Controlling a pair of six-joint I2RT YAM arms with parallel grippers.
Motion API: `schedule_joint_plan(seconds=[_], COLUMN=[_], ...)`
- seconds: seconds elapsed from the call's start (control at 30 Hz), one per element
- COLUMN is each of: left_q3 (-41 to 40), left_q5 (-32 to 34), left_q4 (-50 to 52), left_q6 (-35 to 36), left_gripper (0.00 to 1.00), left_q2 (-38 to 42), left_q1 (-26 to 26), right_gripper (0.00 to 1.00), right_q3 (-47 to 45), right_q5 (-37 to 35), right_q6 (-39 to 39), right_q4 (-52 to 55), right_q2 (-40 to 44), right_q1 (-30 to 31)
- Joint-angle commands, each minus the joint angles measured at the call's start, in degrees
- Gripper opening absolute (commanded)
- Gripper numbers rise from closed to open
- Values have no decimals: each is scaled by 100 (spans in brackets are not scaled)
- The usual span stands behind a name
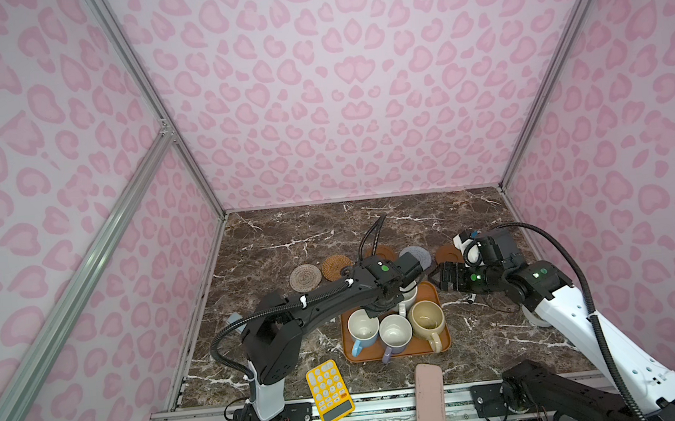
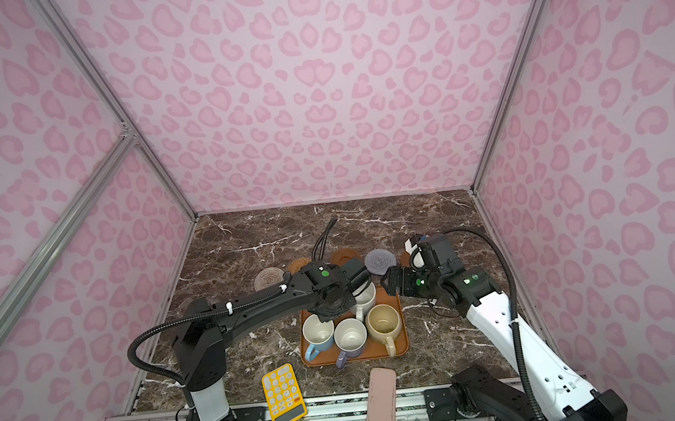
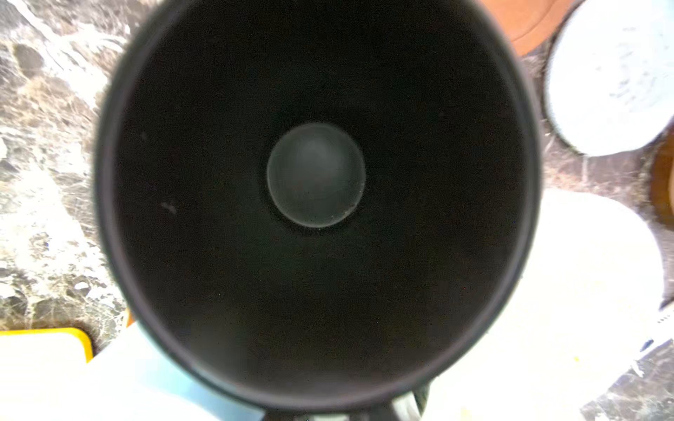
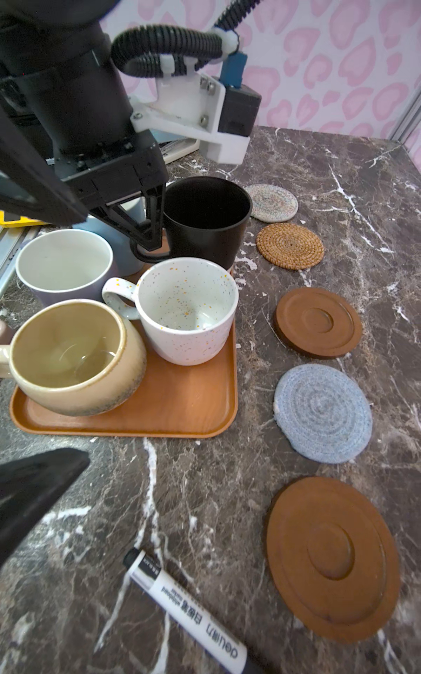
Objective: Place cups on coasters
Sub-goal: Pick up the cup from the tray, then place the cup on the coaster.
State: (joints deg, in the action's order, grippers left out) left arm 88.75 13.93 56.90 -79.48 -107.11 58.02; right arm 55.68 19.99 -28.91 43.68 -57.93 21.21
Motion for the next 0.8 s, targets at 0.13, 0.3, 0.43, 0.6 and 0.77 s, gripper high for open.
schedule_joint_plan(seconds=[0.13,0.3,0.43,0.6,0.77], left_q3=[221,244,171,-133,-378], left_q5=[683,962,977,688,372], left_q4=[261,85,-67,-321,-406], left_q6=[314,1039,1622,2512,3483], left_gripper=[0,0,0,0,1], left_q2=[279,631,1007,1559,2089], left_q1=[-7,-18,-169,-523,-926], right_gripper=[97,97,97,97,97], right_q3=[114,154,198,383,614], right_q5=[137,105,126,119,75], right_q6=[135,132,105,97,96], right_q4=[-279,-380,-549,-675,-832], right_q2=[46,0,-44,-279,-613], right_q1=[146,293,395,588,878])
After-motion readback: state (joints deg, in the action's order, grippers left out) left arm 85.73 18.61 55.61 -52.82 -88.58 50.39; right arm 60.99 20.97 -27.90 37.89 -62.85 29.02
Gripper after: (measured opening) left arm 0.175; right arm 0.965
